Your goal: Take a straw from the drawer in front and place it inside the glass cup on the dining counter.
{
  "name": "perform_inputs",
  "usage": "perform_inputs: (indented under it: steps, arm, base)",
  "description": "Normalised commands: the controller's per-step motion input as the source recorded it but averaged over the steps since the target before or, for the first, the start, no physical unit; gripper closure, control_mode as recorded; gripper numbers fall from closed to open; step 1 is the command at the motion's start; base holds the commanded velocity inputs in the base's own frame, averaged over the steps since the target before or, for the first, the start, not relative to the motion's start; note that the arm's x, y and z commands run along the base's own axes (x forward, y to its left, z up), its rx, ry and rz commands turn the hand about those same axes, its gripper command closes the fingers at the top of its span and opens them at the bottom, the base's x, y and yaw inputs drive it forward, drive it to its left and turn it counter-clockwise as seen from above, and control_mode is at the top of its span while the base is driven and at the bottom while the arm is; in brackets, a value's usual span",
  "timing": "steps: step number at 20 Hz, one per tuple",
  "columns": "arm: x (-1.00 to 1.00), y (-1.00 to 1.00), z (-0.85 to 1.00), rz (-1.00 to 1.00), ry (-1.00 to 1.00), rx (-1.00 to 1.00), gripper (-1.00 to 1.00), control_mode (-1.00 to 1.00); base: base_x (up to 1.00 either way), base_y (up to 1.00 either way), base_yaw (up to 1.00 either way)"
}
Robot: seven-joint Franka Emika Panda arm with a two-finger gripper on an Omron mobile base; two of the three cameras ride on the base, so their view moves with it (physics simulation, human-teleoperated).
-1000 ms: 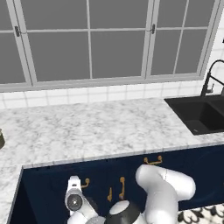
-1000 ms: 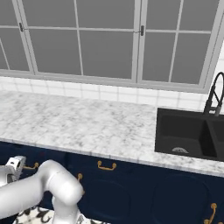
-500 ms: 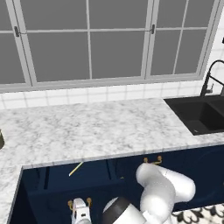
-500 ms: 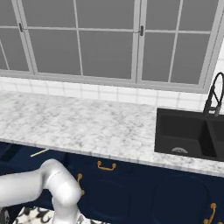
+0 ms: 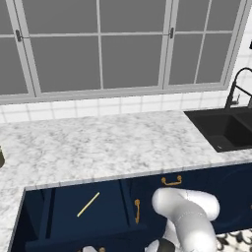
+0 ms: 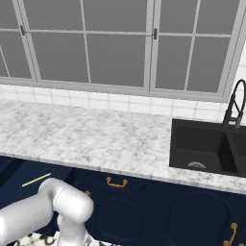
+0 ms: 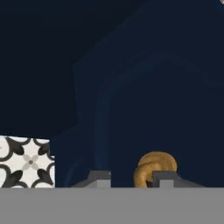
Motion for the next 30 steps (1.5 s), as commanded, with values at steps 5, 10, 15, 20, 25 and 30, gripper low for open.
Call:
perform_inputs:
  steps: [5, 10, 15, 20, 25, 30]
  arm:
    - [-0.98, 0.30, 0.24, 0.35, 0.00, -0.05, 1.00, -1.00]
    - [-0.61, 0.31, 0.27, 0.37, -0.11, -0.05, -1.00, -1.00]
    - [-0.22, 0.00, 0.99, 0.00, -0.33, 0.15, -1.00, -1.00]
    - [-0.33, -0.01, 1.00, 0.02, -0.02, 0.16, -1.00, -1.00]
    - [-0.09, 0.00, 1.00, 0.01, 0.01, 0.08, -1.00, -1.00]
    - [0.00, 0.01, 1.00, 0.00, 0.06, 0.00, -1.00, -1.00]
  base:
    - [0.00, 0.00, 0.00]
    - [0.00, 0.00, 0.00]
    - [0.00, 0.00, 0.00]
    - [0.00, 0.00, 0.00]
    - [0.00, 0.00, 0.00]
    - [0.00, 0.00, 0.00]
